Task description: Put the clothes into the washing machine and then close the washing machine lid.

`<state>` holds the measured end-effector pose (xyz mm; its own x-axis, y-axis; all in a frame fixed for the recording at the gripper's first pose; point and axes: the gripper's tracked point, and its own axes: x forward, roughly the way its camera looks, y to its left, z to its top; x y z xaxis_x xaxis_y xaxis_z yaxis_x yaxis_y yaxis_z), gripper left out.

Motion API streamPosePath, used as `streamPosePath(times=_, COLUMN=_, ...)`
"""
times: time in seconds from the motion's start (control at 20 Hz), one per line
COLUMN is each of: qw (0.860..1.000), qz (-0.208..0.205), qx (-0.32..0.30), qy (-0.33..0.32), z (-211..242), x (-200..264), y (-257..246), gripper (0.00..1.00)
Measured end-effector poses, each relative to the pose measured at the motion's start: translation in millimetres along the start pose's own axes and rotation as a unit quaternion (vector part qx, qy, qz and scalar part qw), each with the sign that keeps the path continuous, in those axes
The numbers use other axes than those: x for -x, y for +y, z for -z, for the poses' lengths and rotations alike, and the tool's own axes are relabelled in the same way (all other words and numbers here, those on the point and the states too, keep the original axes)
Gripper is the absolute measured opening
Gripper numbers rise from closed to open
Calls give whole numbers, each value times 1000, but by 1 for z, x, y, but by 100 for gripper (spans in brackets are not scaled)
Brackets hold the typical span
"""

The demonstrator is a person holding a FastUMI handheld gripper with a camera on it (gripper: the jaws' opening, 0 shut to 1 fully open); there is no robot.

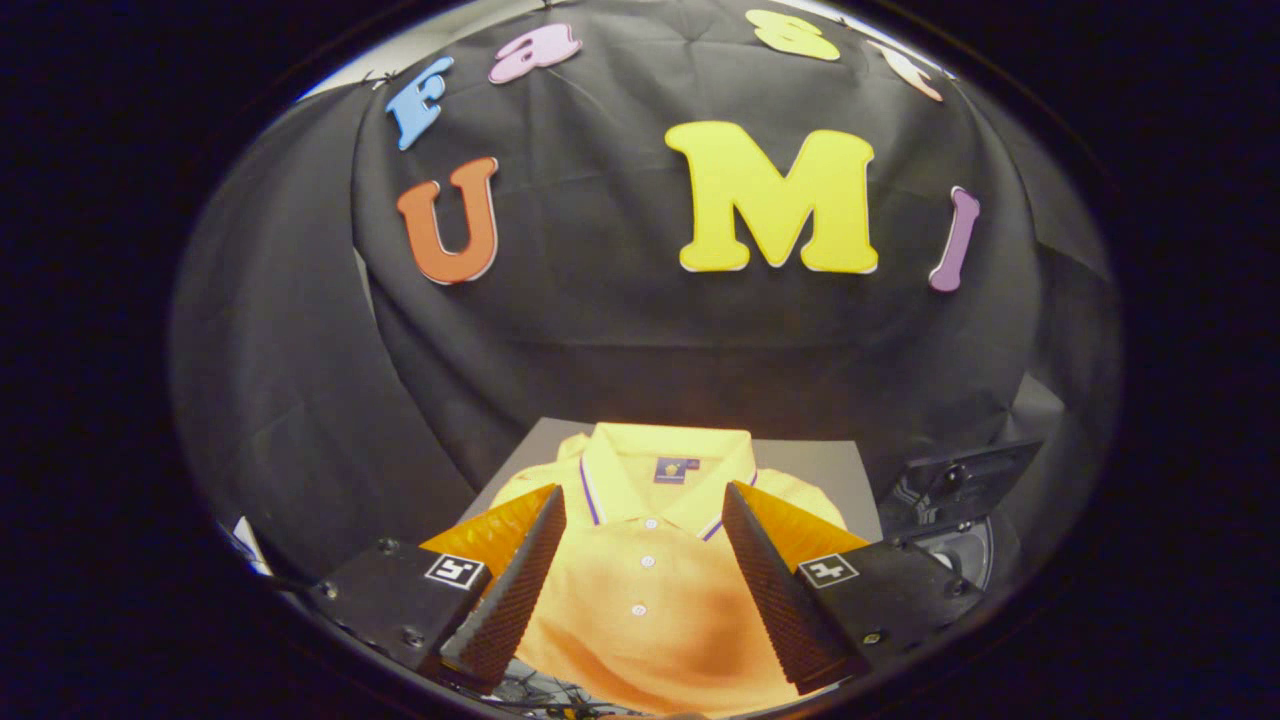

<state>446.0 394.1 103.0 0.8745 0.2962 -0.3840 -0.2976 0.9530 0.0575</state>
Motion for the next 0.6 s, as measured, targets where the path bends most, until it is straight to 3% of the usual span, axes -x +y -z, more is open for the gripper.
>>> streamPosePath(times=0.35, qw=996, qz=35, qx=-11, qy=75, z=55, x=-51, y=-17, gripper=99)
streamPosePath(times=0.6, qw=997, qz=35, qx=-19, qy=69, z=64, x=-57, y=-18, gripper=99)
